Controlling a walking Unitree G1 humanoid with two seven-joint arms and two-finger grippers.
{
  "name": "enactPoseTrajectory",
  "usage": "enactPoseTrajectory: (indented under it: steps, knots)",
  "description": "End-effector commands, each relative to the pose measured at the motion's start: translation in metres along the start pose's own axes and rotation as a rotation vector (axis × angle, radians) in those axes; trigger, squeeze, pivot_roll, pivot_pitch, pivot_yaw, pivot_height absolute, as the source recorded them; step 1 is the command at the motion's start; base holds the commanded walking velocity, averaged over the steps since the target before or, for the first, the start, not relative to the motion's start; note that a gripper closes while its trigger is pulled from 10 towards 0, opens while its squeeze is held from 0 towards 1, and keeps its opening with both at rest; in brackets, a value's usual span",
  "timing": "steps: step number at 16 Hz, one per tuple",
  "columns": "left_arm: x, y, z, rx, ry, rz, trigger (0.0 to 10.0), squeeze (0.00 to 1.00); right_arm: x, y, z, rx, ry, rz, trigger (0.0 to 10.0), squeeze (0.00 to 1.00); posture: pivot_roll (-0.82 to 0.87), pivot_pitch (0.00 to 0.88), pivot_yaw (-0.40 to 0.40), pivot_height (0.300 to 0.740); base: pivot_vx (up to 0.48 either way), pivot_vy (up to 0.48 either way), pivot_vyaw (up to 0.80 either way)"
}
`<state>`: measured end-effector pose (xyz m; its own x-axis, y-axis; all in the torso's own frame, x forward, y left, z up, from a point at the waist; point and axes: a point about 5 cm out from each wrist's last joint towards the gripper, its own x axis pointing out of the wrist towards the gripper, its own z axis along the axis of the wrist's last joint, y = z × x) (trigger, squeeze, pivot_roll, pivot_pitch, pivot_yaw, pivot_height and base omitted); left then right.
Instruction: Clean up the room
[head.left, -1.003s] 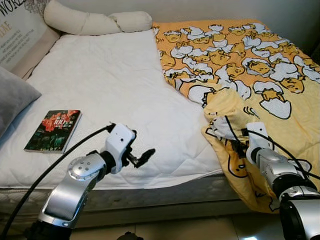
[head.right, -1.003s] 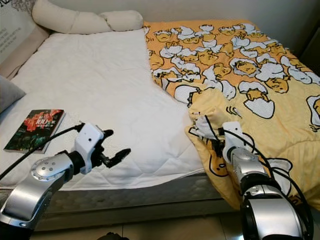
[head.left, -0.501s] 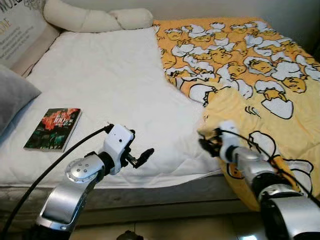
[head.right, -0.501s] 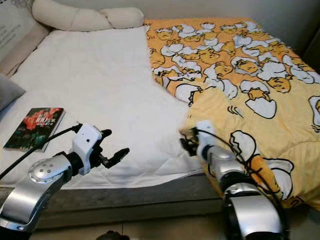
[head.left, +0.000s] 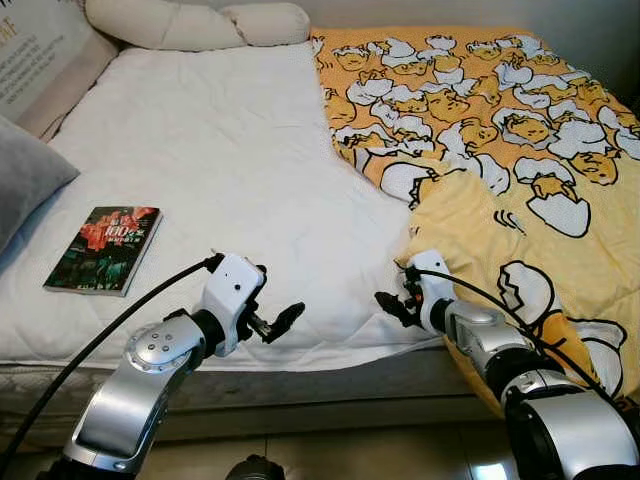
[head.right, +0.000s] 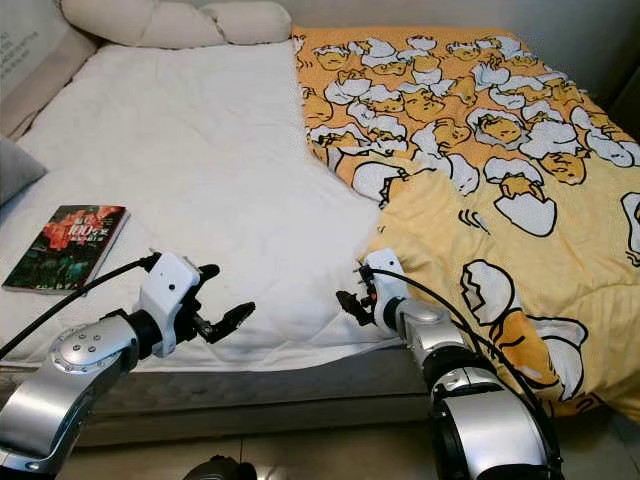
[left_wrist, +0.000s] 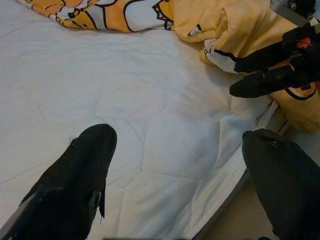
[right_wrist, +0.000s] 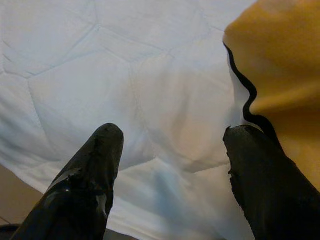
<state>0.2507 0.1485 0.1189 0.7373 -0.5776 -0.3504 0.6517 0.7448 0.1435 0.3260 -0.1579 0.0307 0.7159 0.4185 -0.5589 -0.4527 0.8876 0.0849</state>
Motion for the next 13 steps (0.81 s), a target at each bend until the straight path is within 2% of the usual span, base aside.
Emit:
enactPoseTrajectory:
  steps: [1,12,13]
  knots:
    - [-0.003,0.001,0.001,0.004,-0.002,0.003,10.0,1.0,0.0,-0.001,0.003,-0.018,0.009,0.001,10.0,0.0,0.04,0.062,0.007,0.74,0.0,0.0,0.0]
    - [-0.004,0.0,0.001,0.003,0.002,0.001,10.0,1.0,0.001,0.001,0.0,-0.027,0.028,0.014,10.0,0.0,0.04,0.062,0.007,0.74,0.0,0.0,0.0]
    - [-0.004,-0.006,0.004,-0.001,0.008,-0.031,10.0,1.0,-0.004,-0.013,0.002,-0.02,0.03,-0.103,10.0,1.0,0.07,0.149,0.022,0.74,0.0,0.0,0.0]
